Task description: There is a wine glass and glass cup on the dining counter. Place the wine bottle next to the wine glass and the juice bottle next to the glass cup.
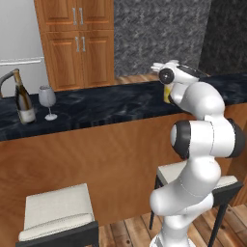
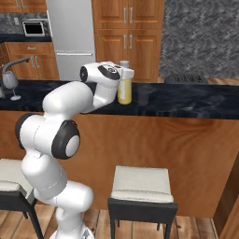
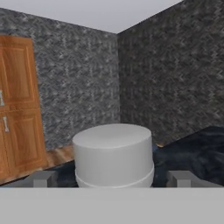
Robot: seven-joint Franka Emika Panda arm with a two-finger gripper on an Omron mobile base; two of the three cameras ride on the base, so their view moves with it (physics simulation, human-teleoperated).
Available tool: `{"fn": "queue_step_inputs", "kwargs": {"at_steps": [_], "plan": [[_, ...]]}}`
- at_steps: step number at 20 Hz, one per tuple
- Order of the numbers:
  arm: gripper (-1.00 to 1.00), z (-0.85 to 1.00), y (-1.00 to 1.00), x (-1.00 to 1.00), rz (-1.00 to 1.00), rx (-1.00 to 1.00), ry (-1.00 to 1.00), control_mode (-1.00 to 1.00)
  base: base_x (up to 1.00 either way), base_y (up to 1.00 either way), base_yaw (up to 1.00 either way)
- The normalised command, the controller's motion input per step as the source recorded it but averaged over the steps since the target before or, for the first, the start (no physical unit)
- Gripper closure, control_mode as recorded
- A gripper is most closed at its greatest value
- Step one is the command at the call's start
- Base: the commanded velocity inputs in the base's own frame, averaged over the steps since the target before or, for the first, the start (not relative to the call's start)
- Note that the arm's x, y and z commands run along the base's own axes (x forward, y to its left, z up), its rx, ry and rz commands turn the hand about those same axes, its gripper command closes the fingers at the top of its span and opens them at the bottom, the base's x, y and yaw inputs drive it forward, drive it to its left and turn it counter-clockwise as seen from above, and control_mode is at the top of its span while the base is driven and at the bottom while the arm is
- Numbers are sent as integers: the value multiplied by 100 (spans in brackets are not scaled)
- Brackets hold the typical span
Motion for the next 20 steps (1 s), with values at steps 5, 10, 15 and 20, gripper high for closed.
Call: {"fn": "queue_step_inputs", "kwargs": {"at_steps": [5, 10, 15, 20], "plan": [[-100, 0, 13, 0, -2, 0, 0, -100, 0, 0, 0], [-100, 0, 2, 0, -3, 0, 0, -100, 0, 0, 0], [-100, 0, 0, 0, -5, -1, 0, -100, 0, 0, 0], [-100, -2, 0, 1, -6, -3, 0, -100, 0, 0, 0]]}}
